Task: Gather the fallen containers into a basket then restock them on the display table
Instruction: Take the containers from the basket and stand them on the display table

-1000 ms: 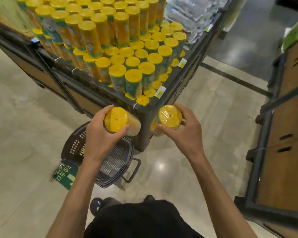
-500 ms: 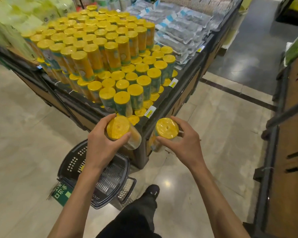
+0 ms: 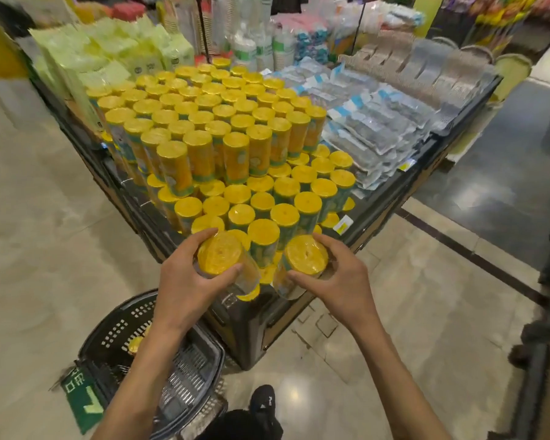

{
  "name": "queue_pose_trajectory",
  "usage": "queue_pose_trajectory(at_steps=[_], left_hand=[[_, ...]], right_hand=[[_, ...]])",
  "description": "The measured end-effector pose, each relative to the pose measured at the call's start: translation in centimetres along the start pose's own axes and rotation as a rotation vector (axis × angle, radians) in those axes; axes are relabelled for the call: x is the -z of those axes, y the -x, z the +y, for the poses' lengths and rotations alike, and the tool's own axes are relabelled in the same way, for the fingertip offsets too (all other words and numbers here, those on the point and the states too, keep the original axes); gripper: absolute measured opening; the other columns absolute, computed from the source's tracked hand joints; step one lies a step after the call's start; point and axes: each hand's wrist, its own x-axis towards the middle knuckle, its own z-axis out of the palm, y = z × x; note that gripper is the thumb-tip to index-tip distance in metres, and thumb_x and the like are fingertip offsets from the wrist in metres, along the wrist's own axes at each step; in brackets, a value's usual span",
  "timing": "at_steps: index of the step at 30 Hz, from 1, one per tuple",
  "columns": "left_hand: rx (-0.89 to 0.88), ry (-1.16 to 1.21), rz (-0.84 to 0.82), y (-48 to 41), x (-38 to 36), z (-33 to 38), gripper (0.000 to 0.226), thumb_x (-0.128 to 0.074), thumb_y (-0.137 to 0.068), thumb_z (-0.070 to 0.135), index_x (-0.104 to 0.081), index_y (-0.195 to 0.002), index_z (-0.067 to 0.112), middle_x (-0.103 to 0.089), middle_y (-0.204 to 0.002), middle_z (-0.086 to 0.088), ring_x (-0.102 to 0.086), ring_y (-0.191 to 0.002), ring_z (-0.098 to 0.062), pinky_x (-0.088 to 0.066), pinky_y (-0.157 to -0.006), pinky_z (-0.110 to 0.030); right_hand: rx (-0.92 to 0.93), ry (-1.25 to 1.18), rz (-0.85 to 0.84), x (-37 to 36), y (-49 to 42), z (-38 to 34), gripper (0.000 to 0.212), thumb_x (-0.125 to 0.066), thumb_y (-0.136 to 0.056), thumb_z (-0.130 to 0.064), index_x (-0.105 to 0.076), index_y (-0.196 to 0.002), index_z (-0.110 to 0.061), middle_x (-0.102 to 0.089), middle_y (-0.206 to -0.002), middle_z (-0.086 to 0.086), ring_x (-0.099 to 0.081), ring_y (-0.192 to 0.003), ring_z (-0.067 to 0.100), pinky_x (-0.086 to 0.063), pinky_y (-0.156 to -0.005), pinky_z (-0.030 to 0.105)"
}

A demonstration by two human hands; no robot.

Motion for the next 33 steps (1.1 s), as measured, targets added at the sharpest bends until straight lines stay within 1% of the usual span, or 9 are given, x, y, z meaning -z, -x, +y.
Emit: queue_pose_trajectory(at_steps=[6,10,15,18,21,24,28,30,33], left_hand=[[0.056,-0.044,0.085,-4.2,-0.3,-1.4,0.073,-0.079,-0.064,0.057,-0.058,-0.127,0.028,-0.061,-0.119,0.014,-0.058,-0.107,-0.002,-0.049,-0.089,-0.023],[0.110,-0.111,0.099,-6.9,0.7,-2.0,0.075,-0.079,-0.060,0.068,-0.054,-0.121,0.034,-0.060,-0.111,0.016,-0.059,-0.101,-0.008,-0.052,-0.082,-0.029],[0.152,-0.194,0.137,-10.5,0.9,-2.6,0.068,-0.081,-0.064,0.056,-0.054,-0.120,0.030,-0.059,-0.113,0.013,-0.056,-0.101,-0.008,-0.048,-0.081,-0.024],[0.190,-0.240,0.171,-12.6,0.7,-3.2,0.066,-0.085,-0.066,0.051,-0.055,-0.121,0.028,-0.060,-0.112,0.010,-0.057,-0.102,-0.009,-0.052,-0.086,-0.033],[0.253,-0.302,0.200,-14.3,0.5,-4.0,0.072,-0.085,-0.063,0.055,-0.053,-0.123,0.030,-0.060,-0.116,0.008,-0.057,-0.105,-0.013,-0.053,-0.086,-0.040],[0.310,-0.355,0.190,-15.9,0.5,-4.6,0.071,-0.082,-0.063,0.059,-0.051,-0.122,0.033,-0.059,-0.117,0.008,-0.056,-0.106,-0.015,-0.052,-0.085,-0.038],[0.337,-0.410,0.158,-18.7,0.4,-4.6,0.070,-0.084,-0.069,0.047,-0.055,-0.127,0.021,-0.061,-0.120,0.005,-0.057,-0.107,-0.014,-0.050,-0.086,-0.032],[0.351,-0.432,0.142,-19.9,0.1,-4.6,0.069,-0.085,-0.069,0.046,-0.056,-0.126,0.021,-0.062,-0.121,0.005,-0.057,-0.108,-0.013,-0.049,-0.086,-0.031],[0.362,-0.428,0.136,-21.1,-0.2,-5.1,0.062,-0.086,-0.069,0.042,-0.059,-0.121,0.022,-0.063,-0.114,0.005,-0.059,-0.104,-0.014,-0.046,-0.079,-0.027]], right_hand=[[0.036,0.004,-0.129,-1.8,-7.5,1.0,0.081,-0.085,-0.066,-0.051,-0.053,-0.137,-0.029,-0.057,-0.132,-0.012,-0.054,-0.119,0.004,-0.051,-0.097,0.029],[0.102,0.062,-0.306,-3.2,-13.0,0.2,0.078,-0.084,-0.070,-0.049,-0.050,-0.138,-0.030,-0.053,-0.133,-0.015,-0.049,-0.115,0.000,-0.044,-0.091,0.016],[0.223,0.106,-0.477,-5.2,-19.9,-1.3,0.075,-0.084,-0.069,-0.048,-0.052,-0.134,-0.027,-0.054,-0.125,-0.015,-0.049,-0.110,0.002,-0.046,-0.090,0.023],[0.291,0.139,-0.538,-7.0,-24.0,-1.6,0.078,-0.086,-0.065,-0.050,-0.053,-0.132,-0.026,-0.056,-0.123,-0.013,-0.052,-0.112,0.006,-0.050,-0.090,0.028],[0.382,0.234,-0.609,-9.0,-28.1,-1.7,0.081,-0.085,-0.064,-0.054,-0.053,-0.132,-0.023,-0.057,-0.130,-0.006,-0.053,-0.116,0.011,-0.044,-0.085,0.024],[0.459,0.280,-0.684,-10.7,-31.3,-2.5,0.081,-0.085,-0.064,-0.054,-0.052,-0.132,-0.023,-0.055,-0.131,-0.006,-0.053,-0.117,0.012,-0.043,-0.085,0.023],[0.606,0.358,-0.767,-12.2,-34.2,-3.6,0.081,-0.085,-0.068,-0.050,-0.049,-0.135,-0.022,-0.052,-0.135,-0.004,-0.050,-0.121,0.013,-0.038,-0.085,0.021],[0.666,0.413,-0.806,-12.8,-35.2,-4.1,0.081,-0.084,-0.070,-0.049,-0.047,-0.137,-0.023,-0.052,-0.135,-0.004,-0.051,-0.121,0.013,-0.040,-0.084,0.021],[0.718,0.447,-0.835,-14.0,-36.3,-4.2,0.084,-0.084,-0.067,-0.052,-0.049,-0.137,-0.022,-0.053,-0.134,-0.003,-0.053,-0.118,0.015,-0.044,-0.086,0.025]])
